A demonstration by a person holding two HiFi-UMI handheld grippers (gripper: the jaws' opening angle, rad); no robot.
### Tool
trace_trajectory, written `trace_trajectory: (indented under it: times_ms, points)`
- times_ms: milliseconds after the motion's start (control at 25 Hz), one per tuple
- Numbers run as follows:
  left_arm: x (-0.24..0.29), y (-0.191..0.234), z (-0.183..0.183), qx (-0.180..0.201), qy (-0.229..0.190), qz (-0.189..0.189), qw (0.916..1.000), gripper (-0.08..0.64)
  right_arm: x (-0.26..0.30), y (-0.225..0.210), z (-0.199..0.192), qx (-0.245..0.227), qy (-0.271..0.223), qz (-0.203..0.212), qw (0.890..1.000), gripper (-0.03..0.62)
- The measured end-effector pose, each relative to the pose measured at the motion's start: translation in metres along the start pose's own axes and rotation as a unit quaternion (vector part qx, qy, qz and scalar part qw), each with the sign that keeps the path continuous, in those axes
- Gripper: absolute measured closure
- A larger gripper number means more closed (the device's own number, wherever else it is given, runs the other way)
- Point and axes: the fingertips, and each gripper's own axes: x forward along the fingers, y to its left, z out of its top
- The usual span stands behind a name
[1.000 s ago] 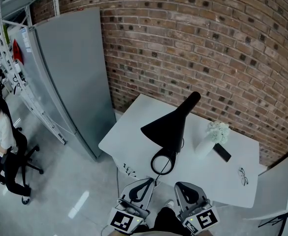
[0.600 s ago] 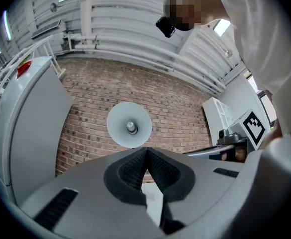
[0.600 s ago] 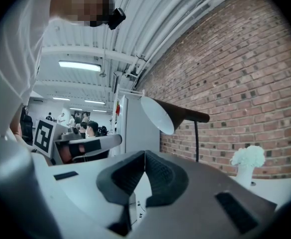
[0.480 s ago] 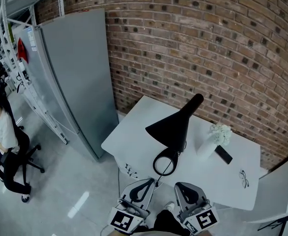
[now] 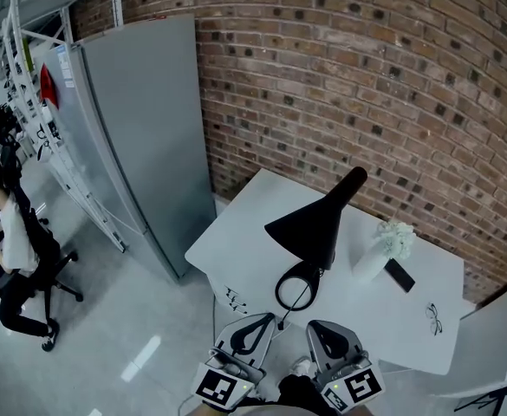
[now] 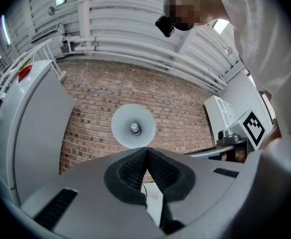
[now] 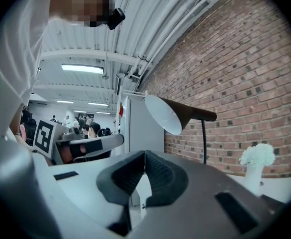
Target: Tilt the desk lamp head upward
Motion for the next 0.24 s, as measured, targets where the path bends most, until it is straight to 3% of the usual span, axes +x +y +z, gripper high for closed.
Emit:
trace_trajectory:
  times_ms: [240]
  points:
    - [0.0041,-0.0023,-0.0025,-0.003,0.003,-0.007,1.0,0.554,-0.0039,-0.0029,-0.0022,0.003,0.003,-0.008,1.0,0.575]
